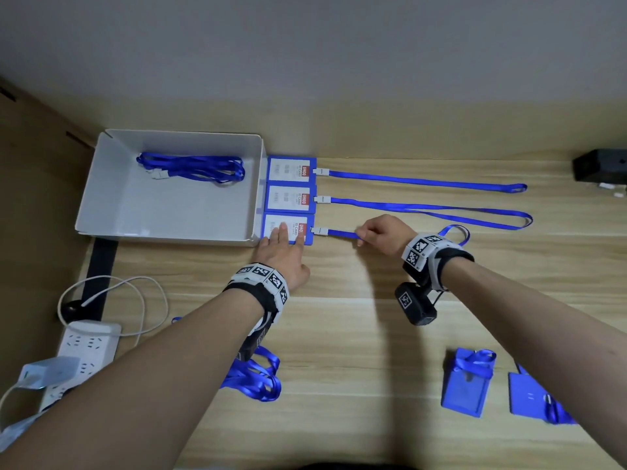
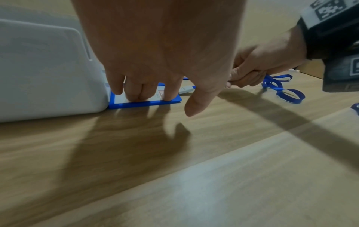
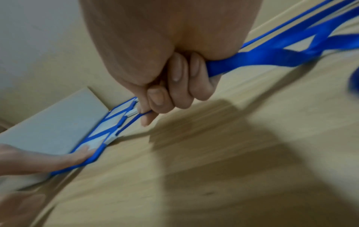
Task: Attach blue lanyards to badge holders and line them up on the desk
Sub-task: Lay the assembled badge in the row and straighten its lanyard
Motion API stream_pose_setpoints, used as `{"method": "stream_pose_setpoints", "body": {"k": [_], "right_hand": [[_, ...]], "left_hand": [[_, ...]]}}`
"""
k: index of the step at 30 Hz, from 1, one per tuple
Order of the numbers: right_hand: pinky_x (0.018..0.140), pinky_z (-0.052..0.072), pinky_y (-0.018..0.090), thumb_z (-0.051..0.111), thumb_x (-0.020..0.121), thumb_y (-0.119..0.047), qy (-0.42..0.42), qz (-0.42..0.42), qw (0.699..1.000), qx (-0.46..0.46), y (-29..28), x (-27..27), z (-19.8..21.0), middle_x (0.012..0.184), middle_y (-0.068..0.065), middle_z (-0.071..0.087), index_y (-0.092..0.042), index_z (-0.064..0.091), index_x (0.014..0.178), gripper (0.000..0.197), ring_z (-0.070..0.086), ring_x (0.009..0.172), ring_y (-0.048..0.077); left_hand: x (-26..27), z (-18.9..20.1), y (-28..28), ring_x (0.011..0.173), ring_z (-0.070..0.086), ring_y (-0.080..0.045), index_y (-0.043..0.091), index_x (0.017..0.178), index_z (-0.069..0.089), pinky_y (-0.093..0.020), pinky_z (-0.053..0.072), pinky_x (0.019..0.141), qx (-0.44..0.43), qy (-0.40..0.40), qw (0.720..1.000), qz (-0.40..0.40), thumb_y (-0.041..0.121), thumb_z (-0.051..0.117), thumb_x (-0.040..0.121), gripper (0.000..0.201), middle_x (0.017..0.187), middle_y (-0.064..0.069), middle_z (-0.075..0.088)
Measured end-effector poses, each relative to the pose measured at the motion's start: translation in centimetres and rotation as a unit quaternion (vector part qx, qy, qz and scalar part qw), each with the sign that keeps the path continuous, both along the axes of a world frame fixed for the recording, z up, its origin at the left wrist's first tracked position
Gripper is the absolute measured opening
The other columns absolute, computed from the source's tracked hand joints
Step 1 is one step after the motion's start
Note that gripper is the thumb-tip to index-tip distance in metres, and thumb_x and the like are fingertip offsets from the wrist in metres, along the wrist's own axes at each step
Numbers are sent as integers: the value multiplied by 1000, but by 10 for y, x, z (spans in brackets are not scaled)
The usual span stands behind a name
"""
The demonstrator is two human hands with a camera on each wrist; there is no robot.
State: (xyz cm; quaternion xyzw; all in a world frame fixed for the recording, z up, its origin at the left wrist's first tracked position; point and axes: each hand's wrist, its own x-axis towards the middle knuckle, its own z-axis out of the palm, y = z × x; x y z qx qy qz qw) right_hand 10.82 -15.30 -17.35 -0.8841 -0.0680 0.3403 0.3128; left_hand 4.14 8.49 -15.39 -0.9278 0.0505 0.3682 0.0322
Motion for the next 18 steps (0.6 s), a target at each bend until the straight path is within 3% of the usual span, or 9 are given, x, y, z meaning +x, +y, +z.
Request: {"method": "stream_pose_setpoints", "body": {"k": [2, 4, 9, 13, 16, 18], "right_hand": [[85, 45, 31, 55, 98, -30, -12, -13, 999, -41, -23, 2, 0, 84, -16, 69, -30, 68, 73, 28, 61, 87, 6], [89, 49, 33, 57, 96, -30, -32, -39, 996, -76, -44, 2, 0, 91, -12, 72, -30, 67, 75, 23, 64, 97, 15], [84, 44, 35, 59, 91, -48, -93, -104, 978, -156, -69, -12, -2, 88, -12, 65, -30, 65, 82, 21, 60, 92, 19], [60, 22, 29, 59, 90, -55, -128, -118, 966, -193, -64, -21, -3, 88, -5, 69, -23, 66, 89, 32, 62, 90, 22], [65, 24, 32, 58, 90, -56, -139, -128, 961, -200, -63, -23, -5, 89, -2, 69, -23, 64, 90, 34, 63, 90, 25], [69, 27, 33, 56, 91, -55, -139, -123, 961, -204, -63, -24, -4, 90, -1, 68, -23, 63, 91, 33, 62, 90, 27]], "left_hand": [[0, 2, -2, 151, 2, -32, 21, 157, 3, -47, 13, 121, 12, 4, 1000, -2, 43, 39, 94, 76, 163, -18, -8], [1, 3, -5, 151, 3, -31, 21, 157, 4, -47, 14, 121, 30, 0, 1000, -8, 41, 38, 95, 74, 163, -18, -6], [1, 6, -15, 150, 9, -30, 22, 157, 11, -47, 15, 120, 52, -24, 998, 5, 36, 38, 94, 70, 163, -17, 1], [5, 10, -15, 150, 12, -30, 23, 155, 18, -50, 20, 116, 51, -15, 999, 11, 34, 39, 94, 65, 163, -16, 4], [10, 16, -19, 147, 19, -31, 22, 152, 28, -51, 25, 113, 53, 7, 998, 24, 34, 40, 93, 61, 162, -17, 9], [15, 21, -26, 139, 32, -32, 19, 144, 41, -49, 31, 107, 58, 11, 998, 38, 36, 40, 92, 54, 156, -17, 25]]}}
